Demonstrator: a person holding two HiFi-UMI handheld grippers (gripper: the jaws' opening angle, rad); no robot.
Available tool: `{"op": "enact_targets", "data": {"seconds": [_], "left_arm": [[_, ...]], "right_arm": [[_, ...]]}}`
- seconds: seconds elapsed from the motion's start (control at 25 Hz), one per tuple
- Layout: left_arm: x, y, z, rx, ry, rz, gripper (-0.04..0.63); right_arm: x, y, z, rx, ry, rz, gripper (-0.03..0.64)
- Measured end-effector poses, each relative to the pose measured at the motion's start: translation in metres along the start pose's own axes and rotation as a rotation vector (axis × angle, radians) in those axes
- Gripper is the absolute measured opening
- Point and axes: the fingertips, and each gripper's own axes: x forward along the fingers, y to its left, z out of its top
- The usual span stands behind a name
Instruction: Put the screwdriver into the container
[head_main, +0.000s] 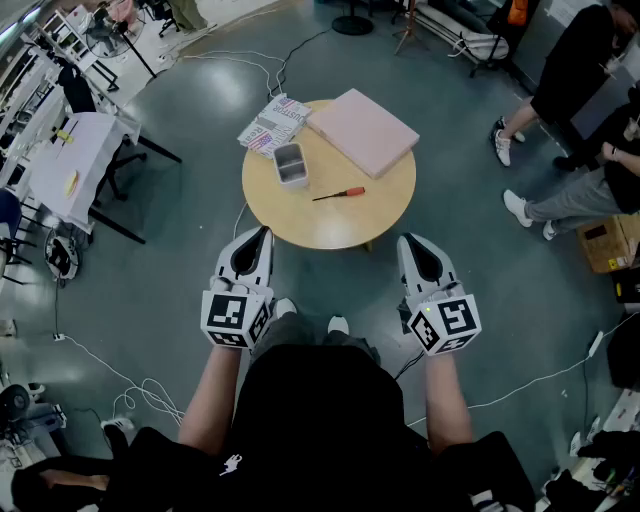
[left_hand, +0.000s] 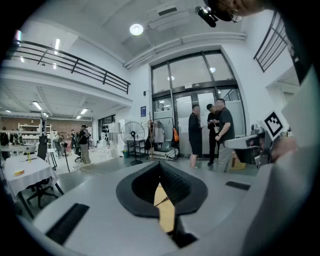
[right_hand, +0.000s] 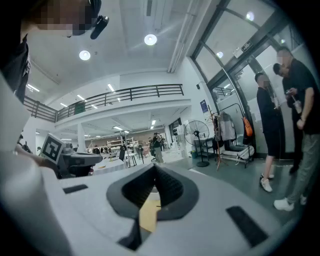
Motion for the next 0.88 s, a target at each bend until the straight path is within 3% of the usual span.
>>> {"op": "enact_targets", "data": {"seconds": [0.56, 0.88], "left_arm": [[0.017, 0.011, 0.003, 0.030, 0.016, 0.063, 0.003], [0.018, 0.004, -0.002, 0.034, 0.036, 0.036, 0.003]], "right_arm": [[0.017, 0.003, 0.002, -0.020, 0.006, 0.017, 0.003], [0.015, -0.003, -0.004, -0.002, 0.024, 0.010, 0.003]]}}
